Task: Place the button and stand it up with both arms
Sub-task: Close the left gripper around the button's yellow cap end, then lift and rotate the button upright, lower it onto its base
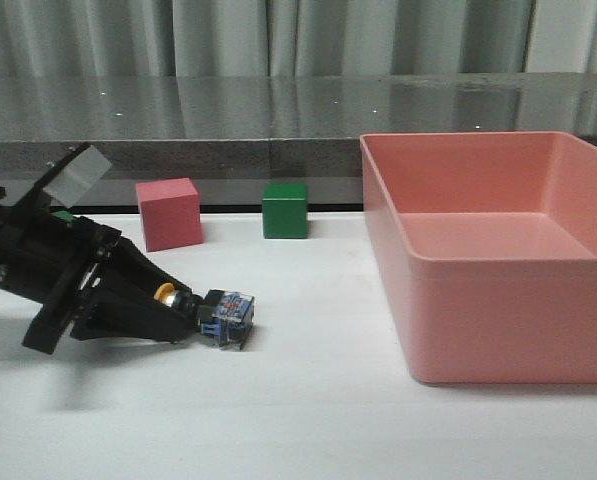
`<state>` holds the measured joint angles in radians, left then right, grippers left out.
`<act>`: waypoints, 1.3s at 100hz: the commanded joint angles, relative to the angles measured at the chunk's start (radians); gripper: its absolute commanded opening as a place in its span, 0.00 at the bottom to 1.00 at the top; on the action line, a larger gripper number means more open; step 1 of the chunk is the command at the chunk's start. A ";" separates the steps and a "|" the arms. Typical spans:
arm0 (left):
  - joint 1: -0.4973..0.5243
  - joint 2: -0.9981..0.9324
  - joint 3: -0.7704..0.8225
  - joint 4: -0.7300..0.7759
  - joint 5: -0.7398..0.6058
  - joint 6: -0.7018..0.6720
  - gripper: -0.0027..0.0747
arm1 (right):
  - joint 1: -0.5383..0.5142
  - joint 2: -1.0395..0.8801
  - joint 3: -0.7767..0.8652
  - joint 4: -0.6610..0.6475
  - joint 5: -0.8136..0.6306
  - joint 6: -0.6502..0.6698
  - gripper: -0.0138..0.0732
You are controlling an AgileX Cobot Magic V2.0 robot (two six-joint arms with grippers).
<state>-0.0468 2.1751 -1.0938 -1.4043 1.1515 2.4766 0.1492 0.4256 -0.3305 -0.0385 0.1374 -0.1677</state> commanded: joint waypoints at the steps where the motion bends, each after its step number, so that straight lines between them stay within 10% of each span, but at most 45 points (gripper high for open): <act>1: 0.002 -0.110 -0.032 -0.011 0.103 -0.096 0.01 | -0.005 0.002 -0.024 -0.005 -0.081 0.000 0.09; 33: -0.078 -0.384 -0.217 0.529 -0.082 -0.601 0.01 | -0.005 0.002 -0.024 -0.005 -0.081 0.000 0.09; 80: -0.466 -0.427 -0.397 1.477 -0.162 -1.264 0.01 | -0.005 0.002 -0.024 -0.005 -0.081 0.000 0.09; 130: -0.556 -0.311 -0.397 1.757 -0.154 -1.532 0.01 | -0.005 0.002 -0.024 -0.005 -0.081 0.000 0.09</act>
<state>-0.5954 1.8973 -1.4596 0.3269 1.0144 0.9722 0.1492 0.4256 -0.3305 -0.0385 0.1374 -0.1677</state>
